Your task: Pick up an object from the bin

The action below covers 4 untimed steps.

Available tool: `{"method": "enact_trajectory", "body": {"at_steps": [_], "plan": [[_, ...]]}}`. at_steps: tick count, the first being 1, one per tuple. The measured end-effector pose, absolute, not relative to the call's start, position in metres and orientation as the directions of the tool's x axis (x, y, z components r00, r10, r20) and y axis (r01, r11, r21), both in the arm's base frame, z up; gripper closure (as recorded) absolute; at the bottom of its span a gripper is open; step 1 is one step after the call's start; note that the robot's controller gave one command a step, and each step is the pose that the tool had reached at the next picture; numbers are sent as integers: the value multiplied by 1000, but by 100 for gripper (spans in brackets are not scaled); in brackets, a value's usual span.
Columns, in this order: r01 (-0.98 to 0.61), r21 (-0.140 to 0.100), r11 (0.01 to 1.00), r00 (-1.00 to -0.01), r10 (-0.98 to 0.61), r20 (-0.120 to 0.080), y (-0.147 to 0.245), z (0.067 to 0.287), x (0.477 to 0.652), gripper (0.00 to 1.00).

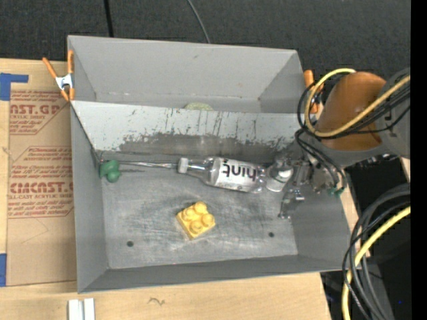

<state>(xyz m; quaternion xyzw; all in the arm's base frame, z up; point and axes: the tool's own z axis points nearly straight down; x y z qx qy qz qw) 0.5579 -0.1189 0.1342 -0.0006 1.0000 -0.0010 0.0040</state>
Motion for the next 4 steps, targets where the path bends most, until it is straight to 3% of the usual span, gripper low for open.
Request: {"method": "enact_trajectory", "body": {"at_steps": [2,3,4], "plan": [[-47,4,999,-999,-47,0,-109,89,533,0],[89,0,996,-996,89,0,-136,75,551,0],[65,1,998,-998,65,5,-131,77,582,0]]}}
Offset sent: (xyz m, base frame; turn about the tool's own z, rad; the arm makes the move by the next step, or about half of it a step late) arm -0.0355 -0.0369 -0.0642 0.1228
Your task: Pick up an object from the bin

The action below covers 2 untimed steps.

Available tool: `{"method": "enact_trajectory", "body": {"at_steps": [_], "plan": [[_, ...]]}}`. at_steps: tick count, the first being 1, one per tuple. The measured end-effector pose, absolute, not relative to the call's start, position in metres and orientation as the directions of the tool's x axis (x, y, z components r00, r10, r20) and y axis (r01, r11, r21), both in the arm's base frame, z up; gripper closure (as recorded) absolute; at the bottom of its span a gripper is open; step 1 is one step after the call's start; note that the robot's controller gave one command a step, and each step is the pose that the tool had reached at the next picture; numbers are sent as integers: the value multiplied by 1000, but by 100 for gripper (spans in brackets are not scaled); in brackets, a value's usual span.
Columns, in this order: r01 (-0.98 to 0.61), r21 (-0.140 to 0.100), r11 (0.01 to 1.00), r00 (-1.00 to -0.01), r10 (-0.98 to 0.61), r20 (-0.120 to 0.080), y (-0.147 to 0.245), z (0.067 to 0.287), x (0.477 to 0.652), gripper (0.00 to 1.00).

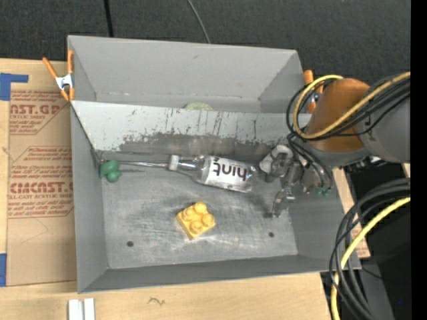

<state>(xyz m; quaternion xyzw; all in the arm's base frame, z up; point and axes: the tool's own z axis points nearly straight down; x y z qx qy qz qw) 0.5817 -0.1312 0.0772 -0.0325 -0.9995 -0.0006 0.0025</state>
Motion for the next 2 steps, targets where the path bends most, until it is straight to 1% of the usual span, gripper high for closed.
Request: {"method": "enact_trajectory", "body": {"at_steps": [1,2], "plan": [[99,3,995,-995,99,9,-132,76,598,0],[336,1,942,-942,336,2,-140,97,566,0]]}}
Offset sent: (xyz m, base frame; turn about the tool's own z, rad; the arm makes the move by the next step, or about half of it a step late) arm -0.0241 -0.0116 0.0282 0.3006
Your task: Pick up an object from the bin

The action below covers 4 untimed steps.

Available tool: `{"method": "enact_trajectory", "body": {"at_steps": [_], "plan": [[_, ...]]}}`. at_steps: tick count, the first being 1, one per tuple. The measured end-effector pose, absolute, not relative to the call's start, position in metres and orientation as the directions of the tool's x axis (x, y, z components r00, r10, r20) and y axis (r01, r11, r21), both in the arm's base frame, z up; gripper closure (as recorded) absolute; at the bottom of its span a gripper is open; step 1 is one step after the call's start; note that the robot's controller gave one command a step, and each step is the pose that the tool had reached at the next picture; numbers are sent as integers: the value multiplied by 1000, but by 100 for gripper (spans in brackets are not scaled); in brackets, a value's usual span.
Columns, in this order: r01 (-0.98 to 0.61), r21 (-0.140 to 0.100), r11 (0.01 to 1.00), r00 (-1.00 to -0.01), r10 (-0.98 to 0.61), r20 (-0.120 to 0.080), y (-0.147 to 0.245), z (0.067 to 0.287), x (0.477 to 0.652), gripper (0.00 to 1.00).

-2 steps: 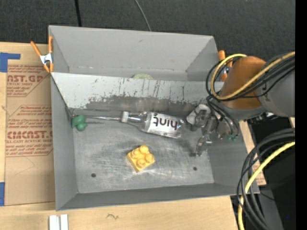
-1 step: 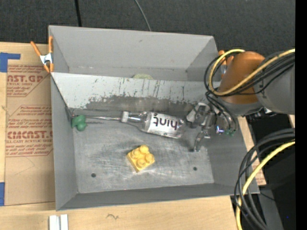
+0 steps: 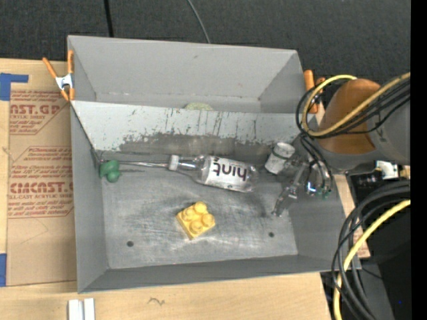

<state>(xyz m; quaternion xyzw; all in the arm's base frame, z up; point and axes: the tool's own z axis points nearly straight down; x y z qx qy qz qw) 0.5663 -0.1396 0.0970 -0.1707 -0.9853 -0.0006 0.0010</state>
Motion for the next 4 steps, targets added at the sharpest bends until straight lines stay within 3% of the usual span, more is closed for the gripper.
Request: {"method": "enact_trajectory", "body": {"at_steps": [1,2,3,4], "plan": [[419,0,908,-908,419,1,-134,145,550,0],[398,1,917,-917,398,-8,-137,153,564,0],[275,0,961,-961,275,-32,-136,108,581,0],[275,0,962,-961,275,-12,-136,114,576,100]]}}
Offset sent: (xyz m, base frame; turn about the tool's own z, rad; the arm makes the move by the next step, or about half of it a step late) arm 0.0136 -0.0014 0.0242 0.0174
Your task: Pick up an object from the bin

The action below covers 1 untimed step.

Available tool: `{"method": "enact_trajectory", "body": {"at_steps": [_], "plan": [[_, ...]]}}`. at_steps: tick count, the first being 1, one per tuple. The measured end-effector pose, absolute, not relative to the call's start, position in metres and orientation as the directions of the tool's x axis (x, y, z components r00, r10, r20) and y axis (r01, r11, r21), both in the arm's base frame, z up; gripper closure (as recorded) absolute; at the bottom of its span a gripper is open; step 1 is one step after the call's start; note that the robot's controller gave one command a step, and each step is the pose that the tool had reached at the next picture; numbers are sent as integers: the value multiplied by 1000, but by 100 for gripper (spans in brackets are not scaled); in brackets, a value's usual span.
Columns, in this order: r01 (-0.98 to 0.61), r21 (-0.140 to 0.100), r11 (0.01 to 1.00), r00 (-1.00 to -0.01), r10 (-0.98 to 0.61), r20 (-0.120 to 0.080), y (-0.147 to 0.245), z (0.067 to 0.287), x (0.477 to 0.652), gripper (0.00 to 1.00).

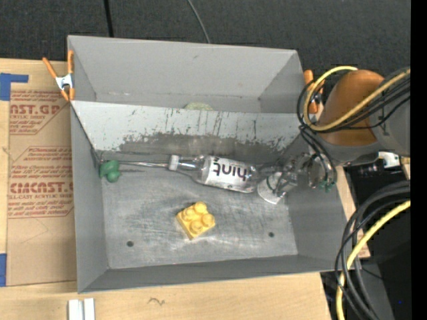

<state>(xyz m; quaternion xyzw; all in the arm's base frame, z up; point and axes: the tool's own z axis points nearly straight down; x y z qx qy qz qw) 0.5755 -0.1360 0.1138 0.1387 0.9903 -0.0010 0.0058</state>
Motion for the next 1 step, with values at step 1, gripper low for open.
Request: {"method": "enact_trajectory", "body": {"at_steps": [1], "plan": [[275,-1,962,-961,275,-12,-136,114,576,100]]}}
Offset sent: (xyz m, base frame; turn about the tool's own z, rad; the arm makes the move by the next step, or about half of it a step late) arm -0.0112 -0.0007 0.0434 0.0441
